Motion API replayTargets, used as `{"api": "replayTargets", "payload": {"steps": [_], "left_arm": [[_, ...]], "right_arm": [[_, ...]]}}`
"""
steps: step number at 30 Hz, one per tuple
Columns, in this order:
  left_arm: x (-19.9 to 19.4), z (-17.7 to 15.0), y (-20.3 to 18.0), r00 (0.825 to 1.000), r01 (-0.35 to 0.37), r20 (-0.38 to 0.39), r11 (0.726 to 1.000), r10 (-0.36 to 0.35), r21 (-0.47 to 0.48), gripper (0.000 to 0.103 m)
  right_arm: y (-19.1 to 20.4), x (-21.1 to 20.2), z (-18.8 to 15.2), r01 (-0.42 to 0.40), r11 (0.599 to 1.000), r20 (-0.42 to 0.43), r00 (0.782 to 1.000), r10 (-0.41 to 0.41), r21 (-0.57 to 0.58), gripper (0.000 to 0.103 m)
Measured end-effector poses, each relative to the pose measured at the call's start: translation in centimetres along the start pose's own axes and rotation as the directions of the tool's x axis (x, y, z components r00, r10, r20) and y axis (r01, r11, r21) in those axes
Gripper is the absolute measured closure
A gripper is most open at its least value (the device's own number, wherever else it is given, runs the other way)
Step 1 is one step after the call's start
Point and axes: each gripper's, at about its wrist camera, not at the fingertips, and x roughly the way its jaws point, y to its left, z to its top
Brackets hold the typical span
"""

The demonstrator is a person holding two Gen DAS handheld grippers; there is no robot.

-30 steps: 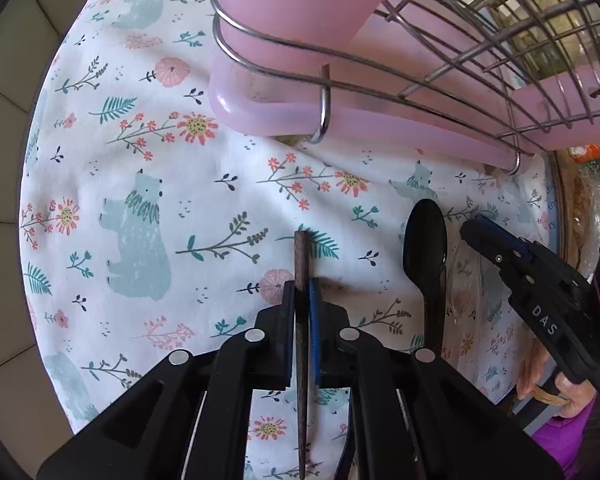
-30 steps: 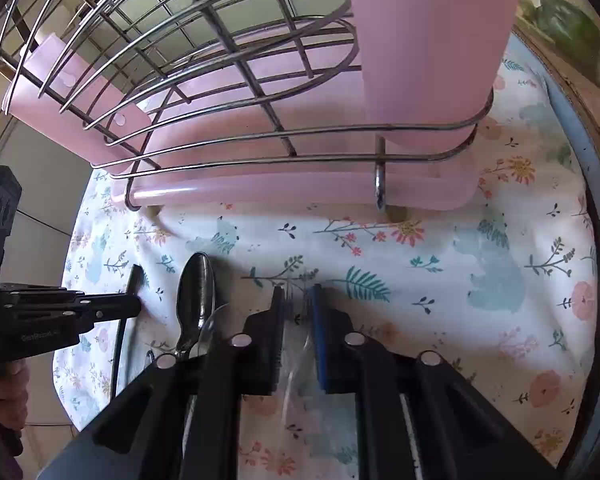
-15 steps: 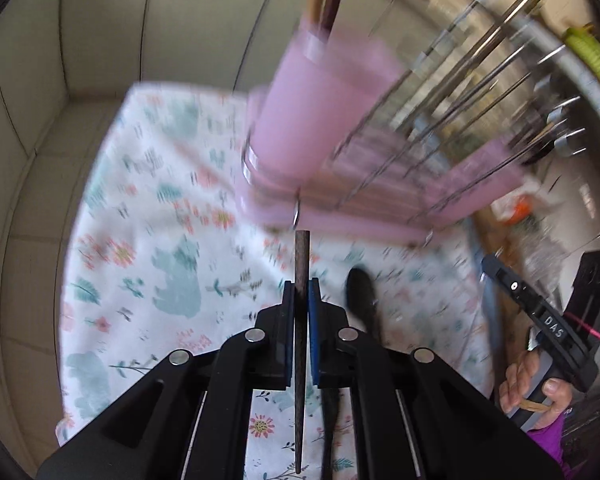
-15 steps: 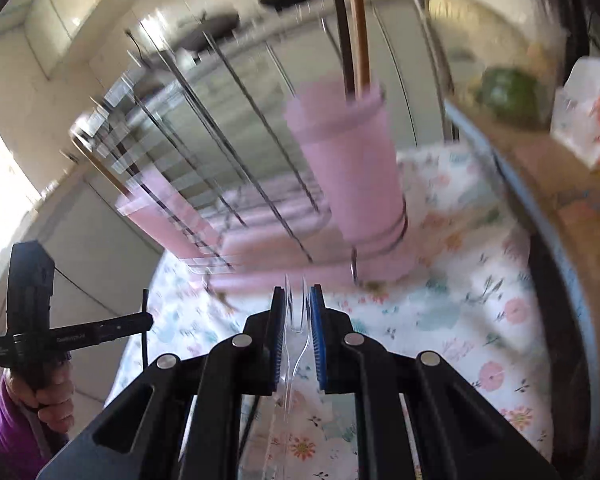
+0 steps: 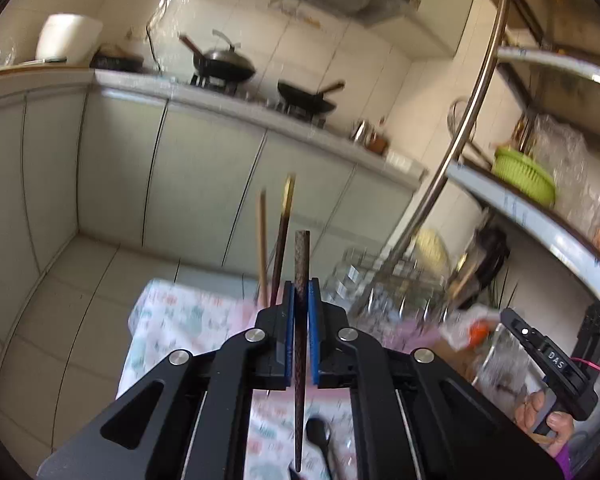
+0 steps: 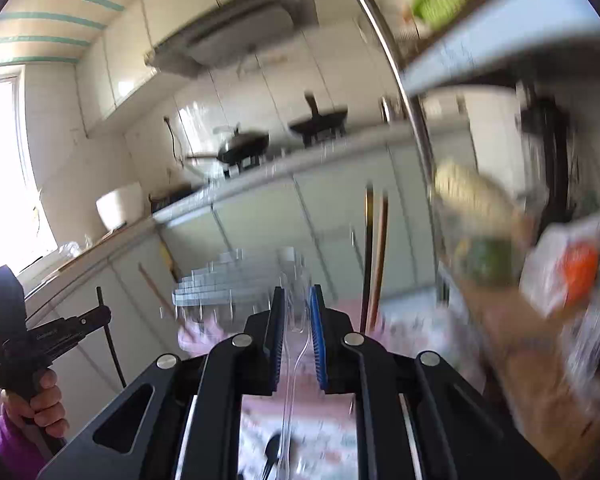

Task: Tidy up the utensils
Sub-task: 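Lift the dark chopstick with the left gripper, lower it into the pink cup, open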

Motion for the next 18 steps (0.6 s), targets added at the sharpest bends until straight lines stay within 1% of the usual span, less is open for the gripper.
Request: {"api": "replayTargets", "payload": {"steps": [4, 9, 11, 14, 16, 18], "left_arm": [[0.5, 2.1, -1.3, 0.998, -0.002, 0.068, 1.0, 0.001, 0.007, 0.097], [1.6, 4.4, -1.9, 0.989, 0.007, 0.149, 1.0, -0.007, -0.004, 0.097], [2.2, 5.2, -2.0, 0.983, 0.0, 0.184, 1.0, 0.002, -0.009, 0.097], [3.3, 5.9, -2.3, 0.973, -0.019, 0.231, 1.0, 0.019, -0.004, 0.097], [4.1, 6.0, -2.5, 0.963, -0.041, 0.268, 0.999, 0.036, 0.015, 0.097], [5.0, 5.8, -2.6, 0.955, -0.073, 0.291, 0.997, 0.06, 0.034, 0.097]], "right_arm": [[0.9, -1.0, 3.6, 0.025, 0.998, 0.114, 0.993, -0.019, -0.053, 0.091], [1.8, -0.6, 6.6, 0.082, 0.99, 0.225, 0.973, -0.055, -0.112, 0.091], [1.7, -0.1, 7.4, 0.114, 0.986, 0.27, 0.96, -0.077, -0.122, 0.091], [1.3, 0.8, 8.0, 0.146, 0.981, 0.313, 0.944, -0.101, -0.126, 0.091], [1.1, 1.6, 8.0, 0.177, 0.975, 0.331, 0.935, -0.124, -0.136, 0.091], [0.7, 2.5, 7.7, 0.195, 0.971, 0.336, 0.931, -0.14, -0.137, 0.091]]}}
